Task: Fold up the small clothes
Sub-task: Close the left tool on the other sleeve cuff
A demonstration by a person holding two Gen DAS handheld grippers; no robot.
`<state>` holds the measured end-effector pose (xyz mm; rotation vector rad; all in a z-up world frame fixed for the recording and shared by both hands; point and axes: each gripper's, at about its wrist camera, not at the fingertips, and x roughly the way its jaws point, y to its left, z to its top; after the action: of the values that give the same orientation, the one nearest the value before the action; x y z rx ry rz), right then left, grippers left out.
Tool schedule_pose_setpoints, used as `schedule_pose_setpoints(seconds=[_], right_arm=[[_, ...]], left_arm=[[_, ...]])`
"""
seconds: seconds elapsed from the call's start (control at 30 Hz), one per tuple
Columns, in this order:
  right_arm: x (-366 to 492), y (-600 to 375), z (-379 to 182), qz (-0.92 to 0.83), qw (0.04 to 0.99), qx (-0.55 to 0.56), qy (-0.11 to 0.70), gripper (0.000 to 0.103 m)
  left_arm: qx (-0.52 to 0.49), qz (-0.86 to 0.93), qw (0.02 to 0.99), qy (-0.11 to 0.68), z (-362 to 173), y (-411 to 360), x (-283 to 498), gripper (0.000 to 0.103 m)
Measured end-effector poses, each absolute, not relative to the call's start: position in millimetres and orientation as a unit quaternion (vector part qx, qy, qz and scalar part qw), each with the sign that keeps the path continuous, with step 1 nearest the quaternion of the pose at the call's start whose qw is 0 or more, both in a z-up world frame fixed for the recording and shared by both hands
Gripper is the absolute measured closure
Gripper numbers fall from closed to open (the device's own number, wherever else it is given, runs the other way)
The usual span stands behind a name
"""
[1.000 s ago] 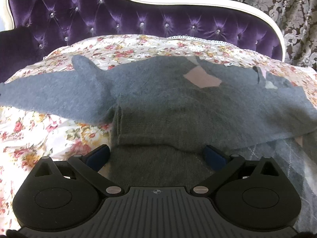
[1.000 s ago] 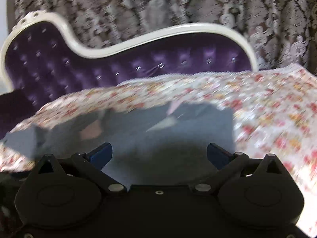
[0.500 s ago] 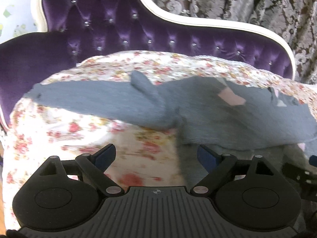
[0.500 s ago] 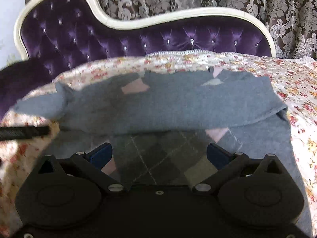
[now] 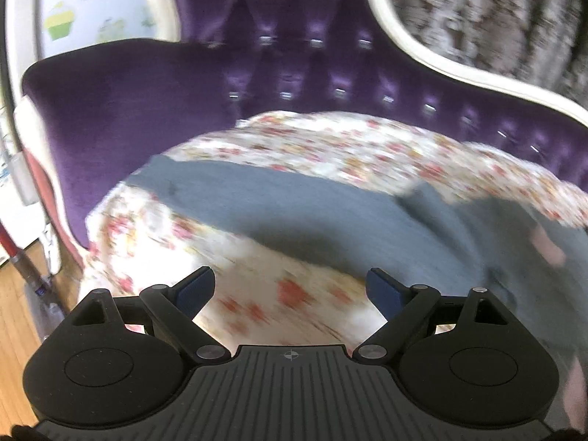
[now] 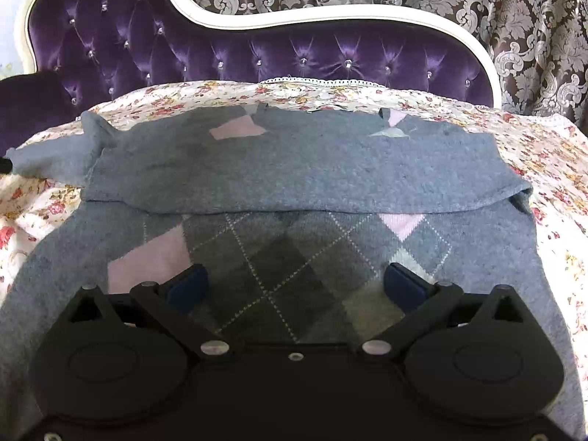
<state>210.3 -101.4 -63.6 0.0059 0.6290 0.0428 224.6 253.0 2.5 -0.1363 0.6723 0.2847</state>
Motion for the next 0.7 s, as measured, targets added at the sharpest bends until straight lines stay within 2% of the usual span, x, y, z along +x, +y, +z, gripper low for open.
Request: schedule_pose_setpoints(seconds=[0.37, 0.7], right_arm=[[210.7, -99.7, -65.5, 0.020, 0.951, 0.000, 0.308, 0.000], [211.1, -99.6, -65.1, 0.021, 0.950, 0.000, 0.310, 0.000]], left_arm=[[-0.127, 0.197, 0.911, 0.340, 0.6, 338.4, 271.5, 0.014], [-0.185, 0.227, 0.885, 0.361, -16.4, 381.0, 302.7, 0.014]])
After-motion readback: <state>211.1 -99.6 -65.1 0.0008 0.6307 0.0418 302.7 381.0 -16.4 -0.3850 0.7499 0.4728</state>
